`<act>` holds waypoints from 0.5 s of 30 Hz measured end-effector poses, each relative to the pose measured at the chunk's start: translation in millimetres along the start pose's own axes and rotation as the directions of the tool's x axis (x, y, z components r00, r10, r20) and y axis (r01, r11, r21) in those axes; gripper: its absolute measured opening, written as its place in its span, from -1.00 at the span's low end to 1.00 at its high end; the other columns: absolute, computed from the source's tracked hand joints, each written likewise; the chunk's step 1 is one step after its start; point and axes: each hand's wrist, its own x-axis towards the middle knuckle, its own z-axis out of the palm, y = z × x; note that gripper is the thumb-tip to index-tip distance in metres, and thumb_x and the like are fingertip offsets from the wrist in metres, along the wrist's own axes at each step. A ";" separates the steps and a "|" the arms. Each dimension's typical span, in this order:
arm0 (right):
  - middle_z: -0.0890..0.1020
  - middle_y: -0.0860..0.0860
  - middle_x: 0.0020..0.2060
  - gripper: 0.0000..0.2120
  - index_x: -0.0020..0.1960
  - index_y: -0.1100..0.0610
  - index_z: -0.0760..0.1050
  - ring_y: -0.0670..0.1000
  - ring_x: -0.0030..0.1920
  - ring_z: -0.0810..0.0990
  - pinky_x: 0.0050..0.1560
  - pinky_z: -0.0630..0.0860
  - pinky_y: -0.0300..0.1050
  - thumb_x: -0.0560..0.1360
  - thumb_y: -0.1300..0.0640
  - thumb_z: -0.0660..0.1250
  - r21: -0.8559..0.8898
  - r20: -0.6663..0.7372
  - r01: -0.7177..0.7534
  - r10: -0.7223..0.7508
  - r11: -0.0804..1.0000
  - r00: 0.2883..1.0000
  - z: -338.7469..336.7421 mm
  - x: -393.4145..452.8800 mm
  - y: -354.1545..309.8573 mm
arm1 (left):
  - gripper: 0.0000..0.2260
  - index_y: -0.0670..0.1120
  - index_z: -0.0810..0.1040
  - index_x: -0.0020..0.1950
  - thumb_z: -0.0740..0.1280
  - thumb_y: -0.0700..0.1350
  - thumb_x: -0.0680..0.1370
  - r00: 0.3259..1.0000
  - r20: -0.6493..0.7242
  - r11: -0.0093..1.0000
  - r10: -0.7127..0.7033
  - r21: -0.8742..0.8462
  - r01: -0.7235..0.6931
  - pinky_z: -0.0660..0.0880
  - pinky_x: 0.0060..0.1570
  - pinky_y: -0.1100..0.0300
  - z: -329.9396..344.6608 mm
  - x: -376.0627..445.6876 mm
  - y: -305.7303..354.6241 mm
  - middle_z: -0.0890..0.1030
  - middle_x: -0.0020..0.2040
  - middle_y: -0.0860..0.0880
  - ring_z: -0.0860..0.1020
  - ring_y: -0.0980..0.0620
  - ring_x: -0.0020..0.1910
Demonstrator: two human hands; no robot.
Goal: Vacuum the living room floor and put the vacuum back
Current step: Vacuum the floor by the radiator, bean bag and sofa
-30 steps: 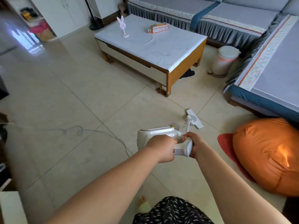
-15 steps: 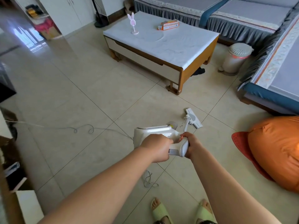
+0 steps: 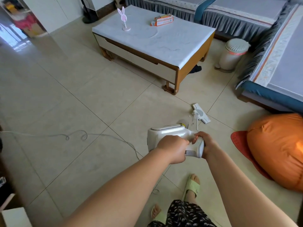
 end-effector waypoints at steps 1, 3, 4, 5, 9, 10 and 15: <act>0.41 0.02 -0.62 -0.81 -0.28 0.17 0.32 -0.07 -0.66 0.42 -0.52 0.45 -0.31 0.51 0.26 0.18 0.008 -0.007 0.003 -0.003 1.000 1.000 -3.2 1.6 -3.5 | -0.86 -0.04 0.50 0.02 0.29 -0.16 0.48 1.000 0.006 1.000 0.005 -0.009 -0.005 0.31 -0.29 0.16 1.7 4.9 2.0 0.41 -0.24 -0.01 0.43 -0.08 -0.23; 0.41 0.04 -0.62 -0.82 -0.27 0.18 0.33 -0.05 -0.66 0.41 -0.55 0.44 -0.31 0.52 0.26 0.17 0.003 -0.023 -0.001 0.001 1.000 1.000 -13.4 9.0 -21.4 | -0.89 -0.04 0.49 -0.01 0.29 -0.16 0.48 0.999 0.035 0.999 0.012 -0.033 -0.011 0.32 -0.28 0.15 2.2 26.5 10.9 0.42 -0.23 -0.01 0.45 -0.09 -0.22; 0.41 0.04 -0.63 -0.81 -0.27 0.17 0.33 -0.05 -0.67 0.41 -0.56 0.43 -0.31 0.52 0.26 0.17 0.002 -0.037 -0.006 0.006 1.000 0.999 -20.9 15.0 -36.6 | -0.90 -0.04 0.48 -0.03 0.30 -0.16 0.47 0.998 0.054 0.999 0.020 -0.044 -0.018 0.33 -0.27 0.15 0.8 44.2 18.2 0.43 -0.22 -0.02 0.45 -0.10 -0.21; 0.40 0.04 -0.63 -0.80 -0.27 0.17 0.33 -0.05 -0.67 0.40 -0.57 0.43 -0.31 0.53 0.27 0.16 0.007 -0.041 -0.008 0.008 1.000 0.999 -25.0 16.3 -43.4 | -0.91 -0.03 0.47 -0.04 0.30 -0.16 0.47 0.998 0.063 0.998 0.025 -0.052 -0.021 0.34 -0.27 0.14 1.5 50.8 21.9 0.46 -0.21 -0.03 0.46 -0.10 -0.21; 0.40 0.05 -0.61 -0.82 -0.26 0.18 0.34 -0.05 -0.66 0.40 -0.59 0.43 -0.28 0.52 0.28 0.16 -0.005 -0.055 -0.029 0.029 1.000 0.998 -41.6 27.5 -97.3 | -0.89 -0.03 0.48 -0.03 0.29 -0.17 0.46 0.997 0.074 0.997 0.033 -0.069 -0.028 0.38 -0.24 0.14 -11.0 104.4 43.0 0.53 -0.14 -0.06 0.53 -0.14 -0.13; 0.40 0.05 -0.59 -0.82 -0.26 0.18 0.34 -0.05 -0.66 0.40 -0.58 0.44 -0.28 0.52 0.29 0.16 -0.018 -0.067 -0.030 0.029 0.999 0.997 -44.7 30.8 -109.5 | -0.89 -0.03 0.48 -0.03 0.28 -0.17 0.47 0.997 0.078 0.997 0.029 -0.075 -0.024 0.38 -0.25 0.14 -15.0 115.8 47.0 0.52 -0.15 -0.06 0.54 -0.13 -0.13; 0.39 0.02 -0.62 -0.84 -0.25 0.16 0.32 -0.06 -0.65 0.40 -0.51 0.44 -0.28 0.51 0.27 0.18 -0.028 -0.062 -0.021 0.019 0.999 0.998 -36.9 45.8 -145.5 | -0.89 -0.02 0.48 -0.02 0.28 -0.17 0.48 0.998 0.064 0.999 0.015 -0.046 -0.012 0.32 -0.25 0.15 -36.8 152.2 43.3 0.48 -0.17 -0.03 0.52 -0.12 -0.12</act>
